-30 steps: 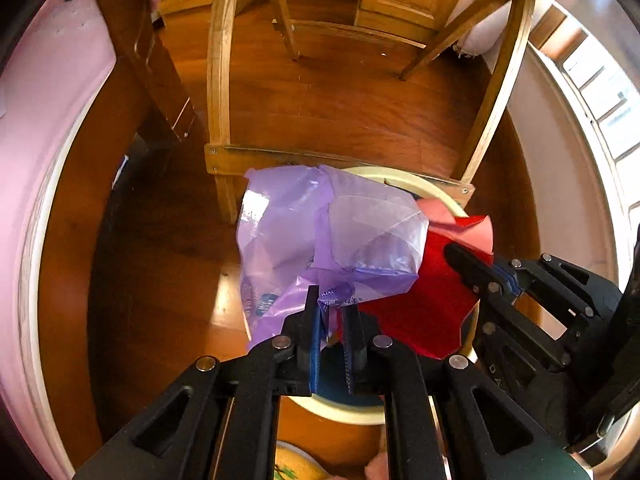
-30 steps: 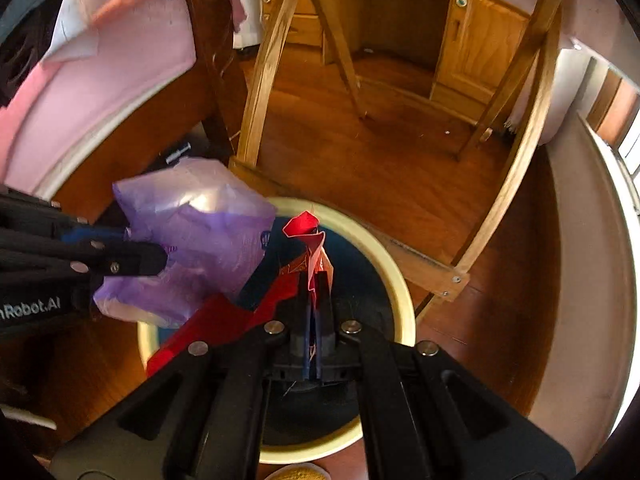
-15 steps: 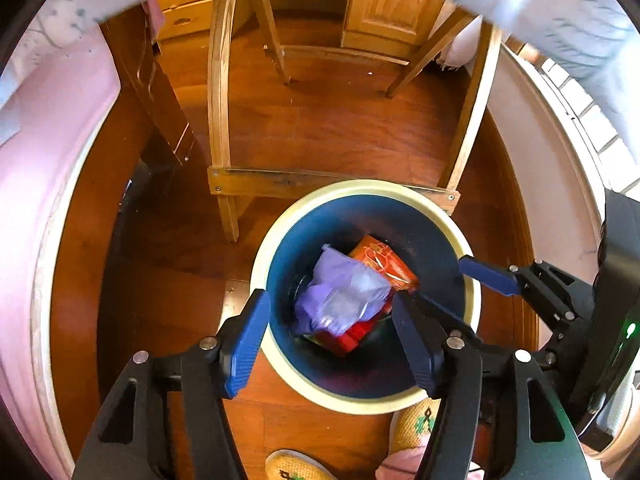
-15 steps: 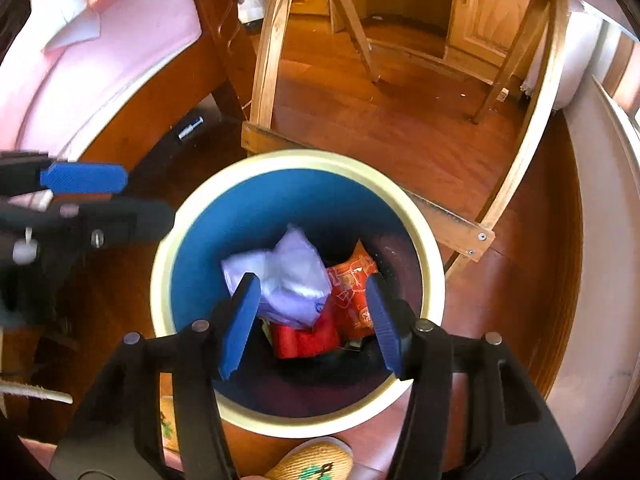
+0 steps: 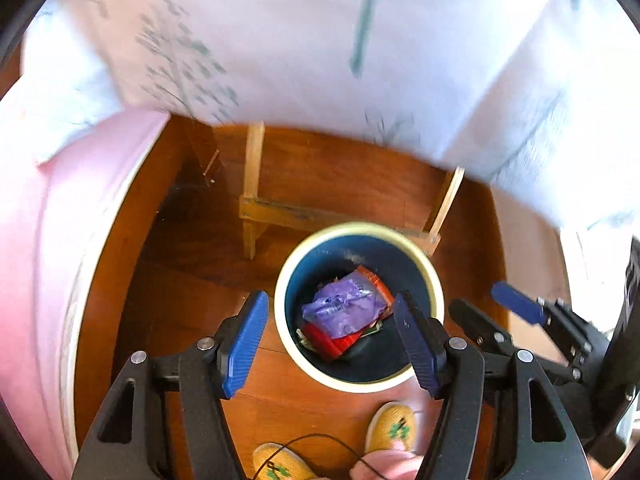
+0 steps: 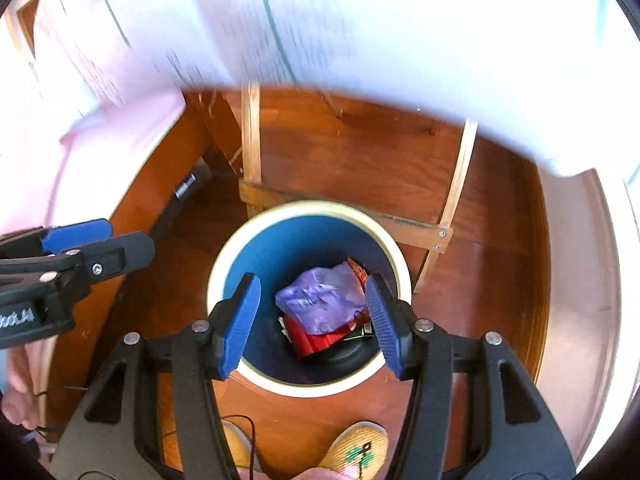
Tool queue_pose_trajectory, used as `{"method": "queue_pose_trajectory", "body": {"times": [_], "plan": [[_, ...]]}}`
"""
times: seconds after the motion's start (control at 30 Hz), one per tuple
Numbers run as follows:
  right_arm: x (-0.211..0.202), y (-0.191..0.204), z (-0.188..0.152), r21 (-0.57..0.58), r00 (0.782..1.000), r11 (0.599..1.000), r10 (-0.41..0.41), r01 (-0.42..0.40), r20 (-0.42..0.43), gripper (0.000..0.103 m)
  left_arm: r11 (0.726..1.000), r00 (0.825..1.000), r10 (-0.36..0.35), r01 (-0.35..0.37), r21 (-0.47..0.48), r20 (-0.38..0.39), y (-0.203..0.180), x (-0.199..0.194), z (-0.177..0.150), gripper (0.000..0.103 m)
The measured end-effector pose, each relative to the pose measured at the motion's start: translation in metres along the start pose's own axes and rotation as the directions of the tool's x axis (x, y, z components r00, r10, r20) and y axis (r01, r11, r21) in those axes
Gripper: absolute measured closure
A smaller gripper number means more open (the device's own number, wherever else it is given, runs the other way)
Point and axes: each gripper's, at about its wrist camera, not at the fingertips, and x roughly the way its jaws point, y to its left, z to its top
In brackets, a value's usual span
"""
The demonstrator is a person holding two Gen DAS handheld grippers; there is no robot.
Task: Collect trash
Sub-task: 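Open both tools to drop the bag and packet into the bin, then move both tools back over the table toward the beige cardboard piece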
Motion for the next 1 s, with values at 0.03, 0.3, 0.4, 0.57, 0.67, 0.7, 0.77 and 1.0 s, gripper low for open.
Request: {"method": "queue_pose_trajectory", "body": {"times": [0.03, 0.3, 0.4, 0.57, 0.67, 0.7, 0.77, 1.0], "plan": [[-0.009, 0.002, 0.004, 0.008, 1.0, 1.0, 0.007, -0.007, 0.005, 0.051, 1.0, 1.0, 0.014, -0.014, -0.019, 0.011, 0.002, -0.013, 0.006, 0.037], [-0.094, 0.031, 0.055, 0.018, 0.998, 0.998, 0.058, -0.058, 0.009, 0.051, 0.987, 0.997, 0.06, -0.052, -0.152, 0.05, 0.018, -0.117, 0.051, 0.037], [-0.136, 0.044, 0.086, 0.006, 0.998, 0.998, 0.064, -0.064, 0.021, 0.051, 0.984, 0.996, 0.064, -0.052, -0.169, 0.065, 0.017, -0.169, 0.074, 0.037], [-0.216, 0.07, 0.143, 0.002, 0.995, 0.997, 0.075, -0.076, 0.059, 0.051, 0.985, 0.99, 0.104, -0.088, -0.15, 0.1, 0.006, -0.252, 0.111, 0.037], [-0.265, 0.087, 0.178, -0.021, 0.992, 0.997, 0.079, -0.078, 0.097, 0.05, 0.988, 0.988, 0.105, -0.091, -0.124, 0.112, 0.002, -0.301, 0.136, 0.037], [-0.28, 0.093, 0.189, -0.03, 0.991, 0.997, 0.081, -0.078, 0.11, 0.05, 0.989, 0.988, 0.101, -0.086, -0.123, 0.118, 0.002, -0.316, 0.144, 0.037], [-0.309, 0.103, 0.21, -0.043, 0.987, 0.996, 0.078, -0.073, 0.139, 0.049, 0.99, 0.986, 0.098, -0.082, -0.117, 0.133, 0.003, -0.345, 0.16, 0.037], [-0.387, 0.146, 0.278, -0.047, 0.97, 0.998, 0.06, -0.051, 0.236, 0.049, 0.992, 0.969, 0.112, -0.097, -0.078, 0.218, 0.008, -0.429, 0.207, 0.037]]}}
